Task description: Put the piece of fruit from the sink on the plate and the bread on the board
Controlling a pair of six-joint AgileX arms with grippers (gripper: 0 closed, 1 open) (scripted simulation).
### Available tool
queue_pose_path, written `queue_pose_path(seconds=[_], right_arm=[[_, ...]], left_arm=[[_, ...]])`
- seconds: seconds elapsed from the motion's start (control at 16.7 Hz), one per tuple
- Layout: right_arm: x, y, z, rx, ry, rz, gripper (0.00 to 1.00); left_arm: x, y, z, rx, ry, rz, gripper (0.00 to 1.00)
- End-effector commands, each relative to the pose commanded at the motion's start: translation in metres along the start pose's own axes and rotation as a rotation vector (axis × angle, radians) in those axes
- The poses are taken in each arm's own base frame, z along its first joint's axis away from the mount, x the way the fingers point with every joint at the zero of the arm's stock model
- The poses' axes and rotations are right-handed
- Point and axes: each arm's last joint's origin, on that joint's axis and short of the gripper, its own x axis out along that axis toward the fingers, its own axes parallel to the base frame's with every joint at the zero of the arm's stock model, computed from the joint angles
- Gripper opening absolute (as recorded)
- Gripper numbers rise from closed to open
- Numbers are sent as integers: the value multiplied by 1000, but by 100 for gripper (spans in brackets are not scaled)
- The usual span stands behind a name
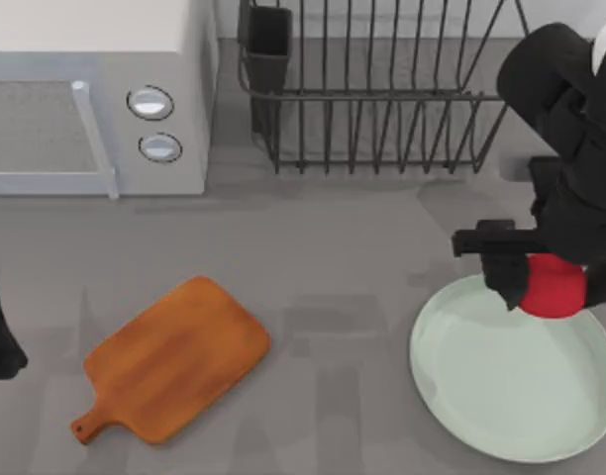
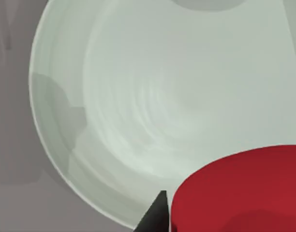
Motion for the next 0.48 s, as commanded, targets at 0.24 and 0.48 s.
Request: queue_pose_path(seconds=[0.24, 0.48], right_arm=[[0, 0, 0, 0, 0, 0, 45], [0, 0, 0, 0, 0, 0, 75]], left_arm=[[0, 0, 0, 0, 0, 0, 100], [0, 0, 0, 0, 0, 0, 100]])
